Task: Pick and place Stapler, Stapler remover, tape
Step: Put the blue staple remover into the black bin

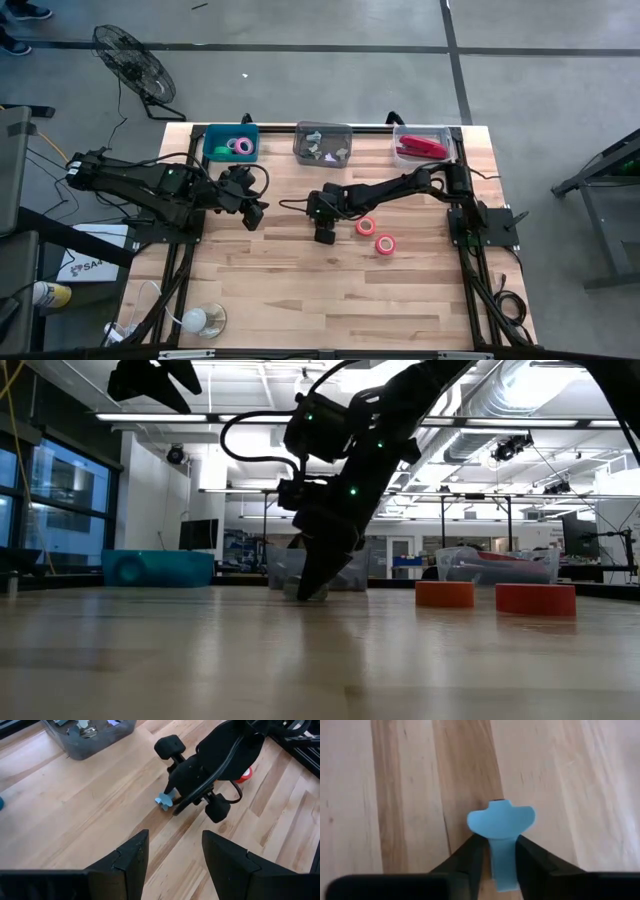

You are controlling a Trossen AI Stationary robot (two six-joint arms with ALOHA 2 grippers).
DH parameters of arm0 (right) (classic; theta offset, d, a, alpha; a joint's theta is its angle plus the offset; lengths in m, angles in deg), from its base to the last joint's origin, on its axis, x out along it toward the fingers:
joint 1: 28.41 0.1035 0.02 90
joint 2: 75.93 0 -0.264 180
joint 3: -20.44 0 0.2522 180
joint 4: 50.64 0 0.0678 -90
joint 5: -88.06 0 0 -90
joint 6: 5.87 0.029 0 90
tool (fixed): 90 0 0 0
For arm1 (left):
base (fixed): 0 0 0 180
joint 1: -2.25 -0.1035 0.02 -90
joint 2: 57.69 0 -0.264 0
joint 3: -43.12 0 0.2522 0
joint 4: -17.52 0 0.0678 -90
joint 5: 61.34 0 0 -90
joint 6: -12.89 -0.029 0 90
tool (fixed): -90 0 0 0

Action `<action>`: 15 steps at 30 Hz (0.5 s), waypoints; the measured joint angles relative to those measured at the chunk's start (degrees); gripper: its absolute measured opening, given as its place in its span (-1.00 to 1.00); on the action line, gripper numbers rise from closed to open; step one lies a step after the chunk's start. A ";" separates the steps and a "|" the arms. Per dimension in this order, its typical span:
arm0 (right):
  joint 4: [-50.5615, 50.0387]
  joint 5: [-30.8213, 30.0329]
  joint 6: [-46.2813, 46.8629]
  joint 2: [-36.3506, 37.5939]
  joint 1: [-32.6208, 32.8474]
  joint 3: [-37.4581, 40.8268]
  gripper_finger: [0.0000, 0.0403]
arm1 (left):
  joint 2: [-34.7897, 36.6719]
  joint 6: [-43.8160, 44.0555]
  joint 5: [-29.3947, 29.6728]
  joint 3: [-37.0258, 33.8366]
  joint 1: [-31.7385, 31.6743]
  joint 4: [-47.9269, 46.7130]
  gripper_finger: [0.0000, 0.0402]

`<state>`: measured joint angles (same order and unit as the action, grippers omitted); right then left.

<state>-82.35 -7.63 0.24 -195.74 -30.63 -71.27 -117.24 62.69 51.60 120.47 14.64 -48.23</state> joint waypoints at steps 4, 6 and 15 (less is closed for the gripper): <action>-0.01 1.18 -0.07 -0.02 -0.01 0.00 -0.78 | 0.00 0.00 -0.02 0.00 0.01 0.00 -0.10; -0.08 2.02 -0.07 0.08 -0.04 0.00 -0.81 | 0.00 -0.02 -0.02 0.00 0.01 0.00 -0.10; -1.78 1.93 -0.36 3.69 -0.38 0.02 -0.81 | 0.00 -0.01 0.01 0.00 0.00 0.02 -0.10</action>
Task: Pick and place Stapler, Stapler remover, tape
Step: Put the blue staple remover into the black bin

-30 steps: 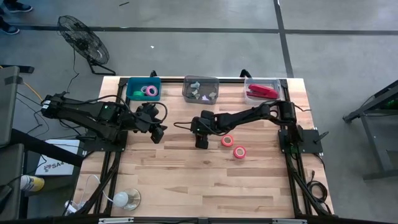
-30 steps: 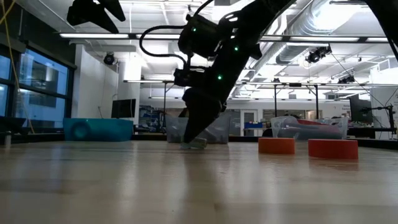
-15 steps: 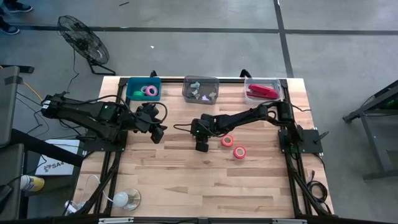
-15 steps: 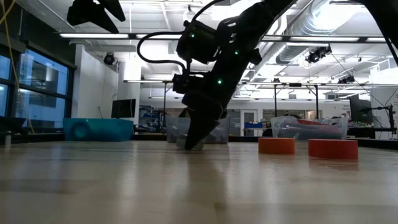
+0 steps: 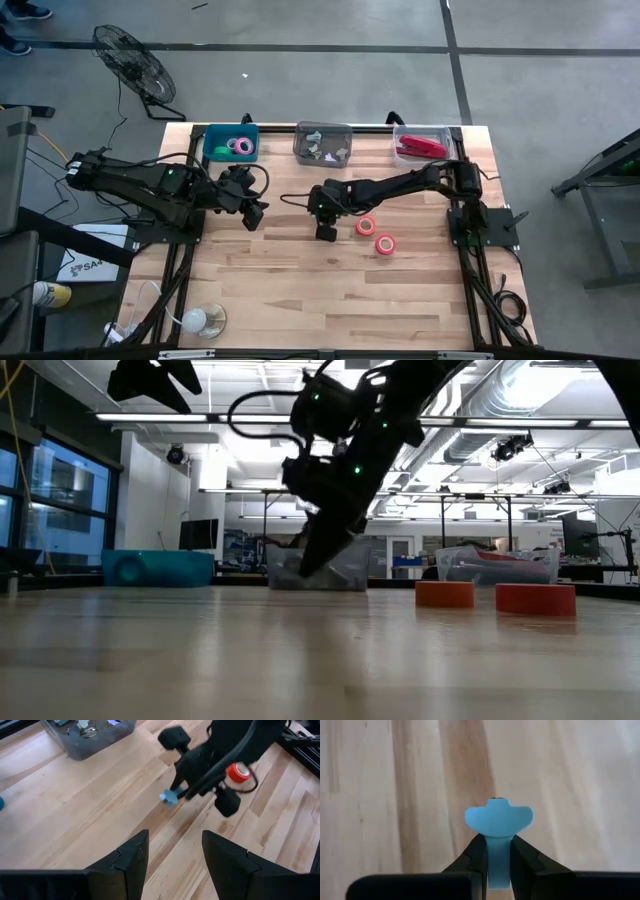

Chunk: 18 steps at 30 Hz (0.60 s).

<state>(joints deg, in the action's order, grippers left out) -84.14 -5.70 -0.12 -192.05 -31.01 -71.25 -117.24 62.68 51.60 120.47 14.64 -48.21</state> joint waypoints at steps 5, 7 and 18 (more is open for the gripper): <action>-1.05 -2.02 -2.09 3.61 -1.71 0.00 -0.81 | 0.00 0.01 0.00 0.00 0.02 -0.02 -0.10; -1.19 -2.55 -2.31 5.21 -2.92 0.00 -0.81 | 0.00 0.01 0.00 0.00 0.00 0.04 -0.10; 0.43 -5.76 5.91 8.66 -12.69 0.00 -0.81 | 0.00 0.01 -0.13 0.00 0.00 -0.02 -0.10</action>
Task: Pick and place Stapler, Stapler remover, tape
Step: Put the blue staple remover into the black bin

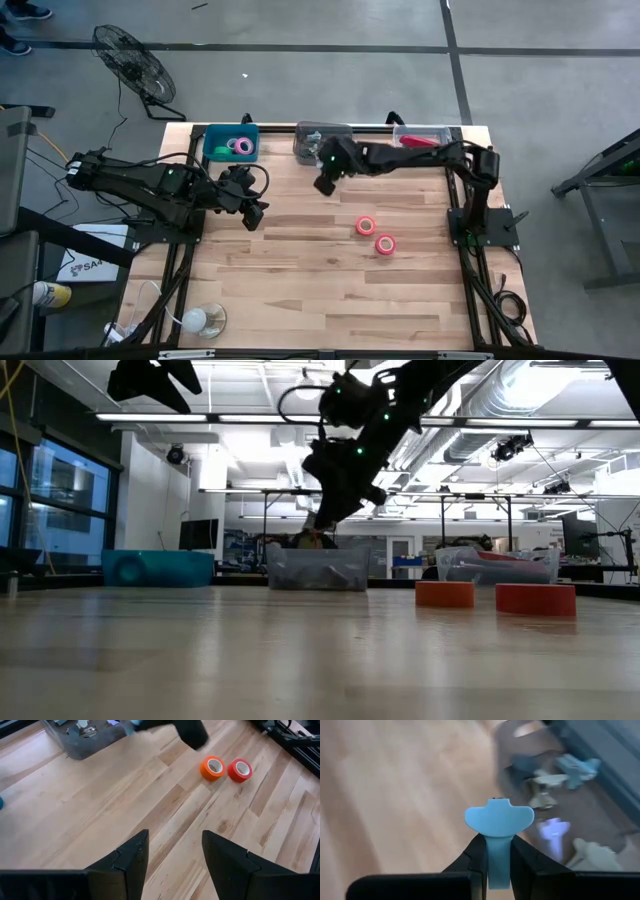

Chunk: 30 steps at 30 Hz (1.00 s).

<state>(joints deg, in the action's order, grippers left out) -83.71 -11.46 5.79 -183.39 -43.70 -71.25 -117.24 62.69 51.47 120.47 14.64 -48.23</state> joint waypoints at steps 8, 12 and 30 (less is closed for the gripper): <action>4.29 1.75 8.79 0.00 -6.75 0.00 -0.81 | 0.00 0.00 -0.20 0.00 0.00 0.00 -0.10; 8.28 2.49 10.62 -1.09 -9.22 0.00 -0.81 | 0.00 -0.02 -0.23 0.00 0.01 0.00 -0.10; 8.99 11.26 13.86 -2.82 -16.40 0.00 -0.72 | 0.00 0.00 -0.29 0.00 0.00 0.00 -0.10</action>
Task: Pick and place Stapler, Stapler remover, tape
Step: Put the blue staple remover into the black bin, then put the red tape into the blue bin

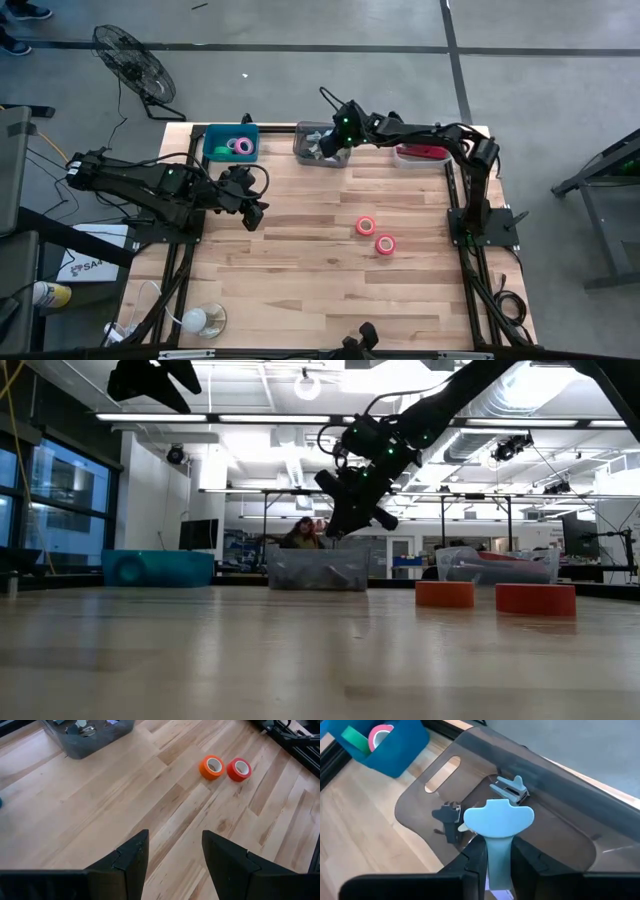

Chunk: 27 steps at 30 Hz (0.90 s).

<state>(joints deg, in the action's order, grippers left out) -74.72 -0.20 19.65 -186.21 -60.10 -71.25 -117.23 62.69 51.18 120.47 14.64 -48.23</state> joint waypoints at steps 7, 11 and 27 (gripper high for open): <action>-0.24 2.09 0.00 0.00 -0.23 0.00 -0.70 | 0.00 -0.02 0.00 0.00 0.02 0.00 -0.10; -0.35 1.84 0.00 0.00 -0.21 0.00 -0.67 | 0.00 0.00 0.00 0.00 0.01 0.00 -0.10; -0.94 6.35 -1.23 0.41 -0.21 0.01 -0.22 | 0.00 0.00 0.00 0.00 0.01 0.00 -0.10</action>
<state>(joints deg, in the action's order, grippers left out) -75.66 6.15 18.42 -185.80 -60.31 -71.24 -117.24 62.69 51.19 120.47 14.65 -48.23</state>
